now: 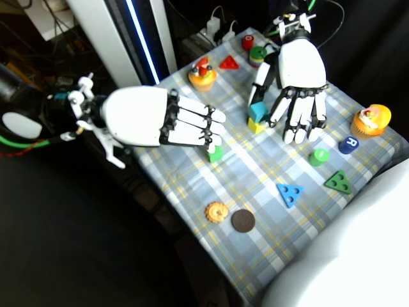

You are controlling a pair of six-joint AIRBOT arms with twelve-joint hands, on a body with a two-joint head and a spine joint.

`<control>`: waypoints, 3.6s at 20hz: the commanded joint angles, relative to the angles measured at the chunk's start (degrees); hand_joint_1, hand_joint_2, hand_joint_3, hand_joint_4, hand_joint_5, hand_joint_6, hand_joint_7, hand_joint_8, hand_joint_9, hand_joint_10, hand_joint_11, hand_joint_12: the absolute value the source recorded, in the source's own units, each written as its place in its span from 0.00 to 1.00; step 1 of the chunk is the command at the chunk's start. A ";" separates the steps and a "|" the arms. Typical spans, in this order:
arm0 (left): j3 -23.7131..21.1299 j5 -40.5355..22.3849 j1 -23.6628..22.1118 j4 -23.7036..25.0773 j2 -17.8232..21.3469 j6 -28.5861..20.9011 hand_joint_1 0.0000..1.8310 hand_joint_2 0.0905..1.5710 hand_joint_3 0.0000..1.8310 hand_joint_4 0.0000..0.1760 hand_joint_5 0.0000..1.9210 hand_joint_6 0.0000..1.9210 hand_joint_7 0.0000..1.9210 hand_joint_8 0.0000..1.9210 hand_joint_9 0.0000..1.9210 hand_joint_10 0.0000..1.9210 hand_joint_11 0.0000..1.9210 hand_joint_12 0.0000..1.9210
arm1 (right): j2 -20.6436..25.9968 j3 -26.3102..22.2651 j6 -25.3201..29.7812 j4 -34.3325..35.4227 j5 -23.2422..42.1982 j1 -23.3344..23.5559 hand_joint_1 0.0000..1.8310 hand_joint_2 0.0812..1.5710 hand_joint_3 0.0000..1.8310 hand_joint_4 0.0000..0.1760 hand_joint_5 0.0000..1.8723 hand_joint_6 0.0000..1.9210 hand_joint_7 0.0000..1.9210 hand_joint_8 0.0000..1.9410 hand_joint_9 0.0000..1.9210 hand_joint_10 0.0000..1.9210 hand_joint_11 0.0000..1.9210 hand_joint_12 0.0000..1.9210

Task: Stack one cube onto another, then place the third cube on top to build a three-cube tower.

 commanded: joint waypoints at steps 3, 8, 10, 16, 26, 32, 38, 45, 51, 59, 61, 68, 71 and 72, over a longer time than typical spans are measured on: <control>0.39 -4.93 -0.15 1.12 -0.33 -0.11 0.49 0.59 0.00 0.89 0.49 0.00 0.27 0.00 0.22 0.00 0.00 0.29 | -0.18 0.25 0.37 1.38 6.79 0.77 0.46 0.82 0.00 0.00 0.27 0.00 0.32 0.00 0.32 0.00 0.05 0.64; 0.37 -4.87 -0.12 1.03 -0.33 -0.11 0.49 0.60 0.00 0.90 0.46 0.00 0.27 0.00 0.23 0.00 0.00 0.32 | -0.19 0.25 0.39 1.38 6.79 0.77 0.45 0.82 0.00 0.00 0.28 0.00 0.32 0.00 0.33 0.00 0.06 0.65; -0.05 -5.36 0.21 0.69 -0.07 -0.11 0.48 0.59 0.00 0.87 0.44 0.00 0.26 0.00 0.22 0.00 0.00 0.30 | -0.20 0.24 0.63 1.39 6.79 0.77 0.45 0.81 0.00 0.00 0.27 0.00 0.32 0.00 0.33 0.00 0.07 0.65; -4.78 -12.07 0.96 2.40 3.70 -0.47 0.39 0.55 0.00 1.00 0.06 0.00 0.11 0.00 0.15 0.00 0.00 0.26 | -0.87 0.55 0.67 2.64 6.80 0.77 0.40 0.79 0.00 0.00 0.25 0.00 0.28 0.00 0.27 0.00 0.00 0.63; -17.84 -40.38 11.77 15.92 19.74 -38.39 0.33 0.51 0.00 0.97 0.00 0.00 0.00 0.00 0.00 0.00 0.00 0.08 | -7.66 4.39 -4.01 8.43 -0.61 4.07 0.37 0.62 0.00 0.22 0.21 0.00 0.22 0.00 0.21 0.00 0.00 0.54; -17.36 -44.82 14.31 17.67 20.16 -49.02 0.37 0.48 0.00 1.00 0.01 0.00 0.02 0.00 0.00 0.00 0.00 0.00 | -10.60 7.53 -6.71 9.23 -8.39 5.60 0.47 0.58 0.00 0.10 0.30 0.01 0.25 0.00 0.24 0.01 0.00 0.63; -17.54 -45.03 15.50 16.40 20.52 -49.06 0.37 0.48 0.00 1.00 0.02 0.00 0.03 0.00 0.01 0.00 0.00 0.00 | -12.37 9.89 -7.20 9.24 -12.59 6.71 0.49 0.60 0.00 0.04 0.38 0.01 0.27 0.00 0.23 0.00 0.00 0.57; -17.52 -44.96 15.66 16.18 20.36 -49.06 0.39 0.48 0.00 1.00 0.03 0.00 0.05 0.01 0.03 0.01 0.01 0.01 | -12.54 10.03 -7.20 8.80 -12.76 7.73 0.61 0.66 0.00 0.00 0.58 0.40 0.40 0.01 0.35 0.01 0.05 0.63; -17.51 -44.75 16.64 15.61 20.70 -49.06 0.39 0.48 0.00 1.00 0.03 0.00 0.05 0.00 0.04 0.01 0.01 0.00 | -12.11 11.29 3.32 -1.40 -9.74 12.15 0.65 0.64 0.00 0.00 0.61 0.36 0.47 0.01 0.36 0.01 0.02 0.61; -17.70 -42.80 18.78 14.92 22.63 -49.05 0.41 0.50 0.00 0.98 0.02 0.00 0.04 0.00 0.05 0.00 0.06 0.03 | -16.46 16.90 17.87 -21.00 -9.58 24.74 0.65 0.65 0.00 0.00 0.61 0.37 0.45 0.00 0.35 0.00 0.01 0.62; -17.35 -42.75 18.79 14.49 22.55 -49.05 0.41 0.50 0.00 1.00 0.02 0.00 0.03 0.00 0.04 0.00 0.05 0.03 | -18.12 18.18 19.88 -23.44 -9.64 25.59 0.65 0.64 0.00 0.00 0.62 0.35 0.45 0.00 0.36 0.00 0.02 0.64; -16.03 -41.88 18.80 12.28 22.25 -49.05 0.46 0.54 0.00 1.00 0.01 0.00 0.02 0.00 0.03 0.00 0.00 0.20 | -20.98 18.81 20.25 -27.32 -11.36 25.83 0.65 0.64 0.00 0.00 0.62 0.35 0.44 0.00 0.31 0.00 0.00 0.52; -15.67 -41.68 18.58 12.08 22.04 -49.05 0.45 0.54 0.00 1.00 0.02 0.00 0.02 0.00 0.03 0.00 0.00 0.21 | -21.60 19.13 20.59 -28.07 -11.98 25.82 0.65 0.64 0.00 0.00 0.62 0.34 0.45 0.00 0.32 0.00 0.00 0.54; -15.62 -41.67 18.51 12.08 21.99 -49.05 0.45 0.54 0.00 1.00 0.02 0.00 0.02 0.00 0.03 0.00 0.00 0.20 | -21.78 19.28 20.64 -28.17 -12.12 25.82 0.65 0.64 0.00 0.00 0.63 0.33 0.45 0.00 0.32 0.00 0.00 0.56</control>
